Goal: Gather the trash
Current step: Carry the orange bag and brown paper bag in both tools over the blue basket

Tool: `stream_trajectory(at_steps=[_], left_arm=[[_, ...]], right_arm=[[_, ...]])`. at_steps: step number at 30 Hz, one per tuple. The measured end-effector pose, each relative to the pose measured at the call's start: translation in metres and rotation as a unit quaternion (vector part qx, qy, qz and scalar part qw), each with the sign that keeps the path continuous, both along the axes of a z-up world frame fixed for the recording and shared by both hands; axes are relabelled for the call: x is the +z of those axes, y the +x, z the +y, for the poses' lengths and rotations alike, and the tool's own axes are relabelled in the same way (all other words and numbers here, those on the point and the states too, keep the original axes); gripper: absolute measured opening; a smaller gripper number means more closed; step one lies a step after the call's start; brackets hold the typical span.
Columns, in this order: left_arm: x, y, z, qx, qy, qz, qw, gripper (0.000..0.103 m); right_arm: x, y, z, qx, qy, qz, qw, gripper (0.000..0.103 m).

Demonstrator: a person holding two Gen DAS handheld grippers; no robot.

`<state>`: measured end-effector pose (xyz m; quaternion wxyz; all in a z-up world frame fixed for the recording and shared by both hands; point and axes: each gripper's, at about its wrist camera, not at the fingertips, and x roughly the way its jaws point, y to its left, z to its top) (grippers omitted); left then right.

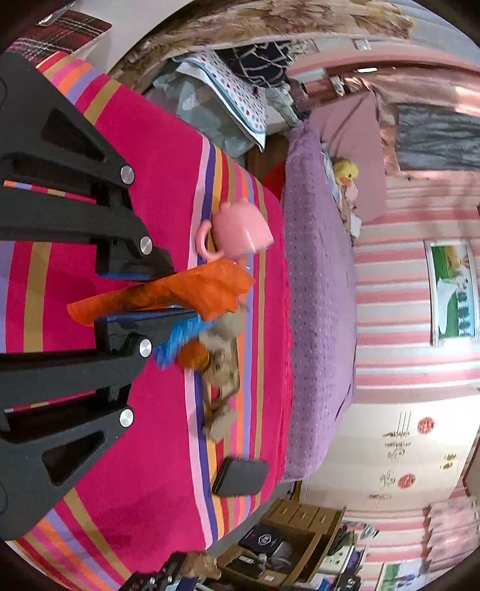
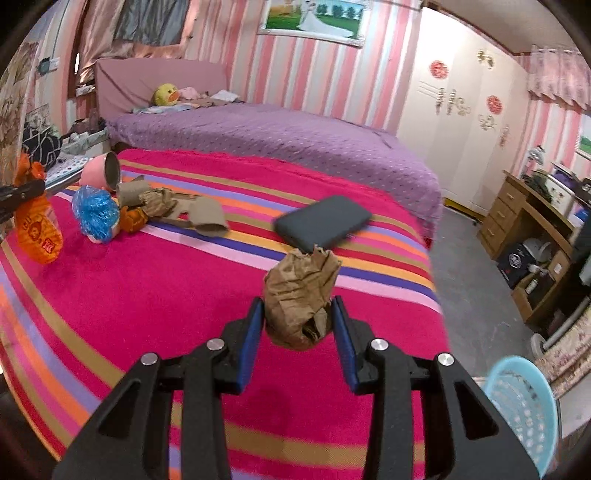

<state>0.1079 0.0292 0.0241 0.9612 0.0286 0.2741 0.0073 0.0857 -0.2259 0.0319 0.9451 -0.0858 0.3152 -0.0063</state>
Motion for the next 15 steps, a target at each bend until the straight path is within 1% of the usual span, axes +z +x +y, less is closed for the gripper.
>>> stream_trajectory(at_steps=[4,8,11,15], left_arm=[[0.001,-0.007,-0.026,-0.025,-0.015,0.0,0.9996,0.011],[0.001,-0.012,-0.05,-0.039,-0.016,-0.005,0.9991,0.011],[-0.003,-0.013,-0.068,-0.048,-0.017,-0.002,0.9987,0.011],[-0.009,-0.011,-0.092,-0.057,-0.006,0.003,0.9983,0.011]], right_arm=[[0.005,-0.029,-0.029,-0.024,-0.005,-0.008,1.0,0.038],[0.005,-0.048,-0.056,-0.045,0.002,-0.015,0.999,0.038],[0.0,-0.052,-0.071,-0.051,0.005,-0.013,0.999,0.038],[-0.011,-0.052,-0.09,-0.058,0.013,-0.008,0.998,0.038]])
